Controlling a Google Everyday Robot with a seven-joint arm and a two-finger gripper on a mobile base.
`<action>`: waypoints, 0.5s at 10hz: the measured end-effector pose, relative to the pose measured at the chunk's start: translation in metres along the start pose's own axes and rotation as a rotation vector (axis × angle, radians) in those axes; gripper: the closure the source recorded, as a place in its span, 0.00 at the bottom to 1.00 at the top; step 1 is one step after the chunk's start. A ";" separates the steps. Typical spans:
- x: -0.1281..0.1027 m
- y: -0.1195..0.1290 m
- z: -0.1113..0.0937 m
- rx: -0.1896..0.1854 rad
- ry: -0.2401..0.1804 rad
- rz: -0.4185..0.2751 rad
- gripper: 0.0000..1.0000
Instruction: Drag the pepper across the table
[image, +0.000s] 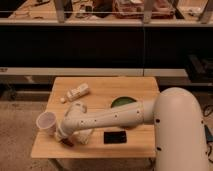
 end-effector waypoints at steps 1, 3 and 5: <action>0.001 -0.007 0.002 0.010 0.009 -0.004 0.74; 0.005 -0.022 0.000 0.040 0.036 -0.014 0.74; 0.005 -0.035 -0.001 0.066 0.053 -0.025 0.74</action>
